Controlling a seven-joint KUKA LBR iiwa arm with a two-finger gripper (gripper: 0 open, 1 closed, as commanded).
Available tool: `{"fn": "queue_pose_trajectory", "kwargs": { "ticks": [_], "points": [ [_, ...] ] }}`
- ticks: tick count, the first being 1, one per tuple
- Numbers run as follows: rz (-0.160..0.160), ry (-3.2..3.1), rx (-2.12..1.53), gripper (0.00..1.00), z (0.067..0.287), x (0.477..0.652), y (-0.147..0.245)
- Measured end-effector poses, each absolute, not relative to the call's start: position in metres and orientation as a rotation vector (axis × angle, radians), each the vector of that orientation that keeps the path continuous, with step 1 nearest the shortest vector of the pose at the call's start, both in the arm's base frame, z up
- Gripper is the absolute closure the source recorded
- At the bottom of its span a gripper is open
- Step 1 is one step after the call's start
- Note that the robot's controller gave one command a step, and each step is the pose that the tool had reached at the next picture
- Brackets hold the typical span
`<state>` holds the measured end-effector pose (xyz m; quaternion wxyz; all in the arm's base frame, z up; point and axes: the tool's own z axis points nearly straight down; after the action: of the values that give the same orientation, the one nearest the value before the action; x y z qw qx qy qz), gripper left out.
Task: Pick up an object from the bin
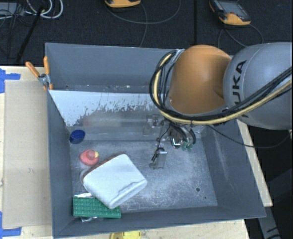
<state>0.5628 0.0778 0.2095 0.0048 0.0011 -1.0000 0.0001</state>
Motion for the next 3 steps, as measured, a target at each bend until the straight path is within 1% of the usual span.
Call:
{"fn": "queue_pose_trajectory", "kwargs": {
  "ticks": [1, 2, 3],
  "points": [
    [-0.002, -3.118, 0.42, 0.0, 0.073, 0.582, 0.149],
    [0.001, -3.138, 0.179, 0.0, 0.101, 0.543, 0.117],
    [-0.007, -3.141, 0.326, 0.0, 0.116, 0.511, 0.205]
  ]
}}
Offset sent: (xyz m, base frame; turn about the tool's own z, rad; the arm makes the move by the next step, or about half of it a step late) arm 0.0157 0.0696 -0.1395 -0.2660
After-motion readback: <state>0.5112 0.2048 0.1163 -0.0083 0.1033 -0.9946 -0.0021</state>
